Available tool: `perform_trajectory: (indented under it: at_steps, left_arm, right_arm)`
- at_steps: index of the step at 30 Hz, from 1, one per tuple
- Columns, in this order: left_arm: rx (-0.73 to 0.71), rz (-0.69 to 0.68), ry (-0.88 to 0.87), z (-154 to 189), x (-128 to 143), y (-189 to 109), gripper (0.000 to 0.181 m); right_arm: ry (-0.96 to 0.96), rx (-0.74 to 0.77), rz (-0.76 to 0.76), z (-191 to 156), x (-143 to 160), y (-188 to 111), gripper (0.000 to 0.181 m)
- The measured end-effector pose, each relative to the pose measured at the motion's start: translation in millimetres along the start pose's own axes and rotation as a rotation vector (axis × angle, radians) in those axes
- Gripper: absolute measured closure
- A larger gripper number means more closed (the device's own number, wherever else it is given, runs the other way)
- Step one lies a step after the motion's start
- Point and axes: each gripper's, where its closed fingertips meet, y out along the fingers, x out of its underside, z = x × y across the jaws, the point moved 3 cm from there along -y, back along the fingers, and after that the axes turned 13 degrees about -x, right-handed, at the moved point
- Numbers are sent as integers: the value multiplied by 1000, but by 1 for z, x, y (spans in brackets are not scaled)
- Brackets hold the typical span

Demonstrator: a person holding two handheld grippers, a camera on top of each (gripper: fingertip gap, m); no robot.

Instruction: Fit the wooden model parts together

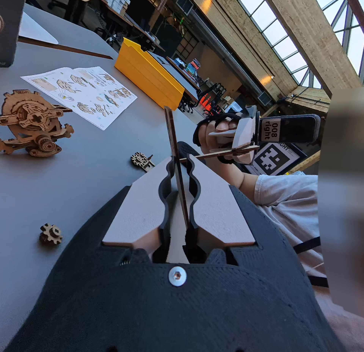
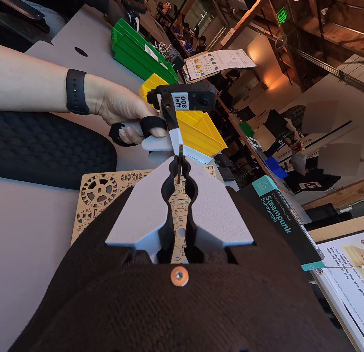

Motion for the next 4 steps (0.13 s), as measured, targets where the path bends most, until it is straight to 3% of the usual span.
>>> perform_trajectory:
  at_steps: [4]
  left_arm:
    - [-26,-81,49,0,12,8,180]
  right_arm:
    - [-9,-4,-1,-3,2,-1,180]
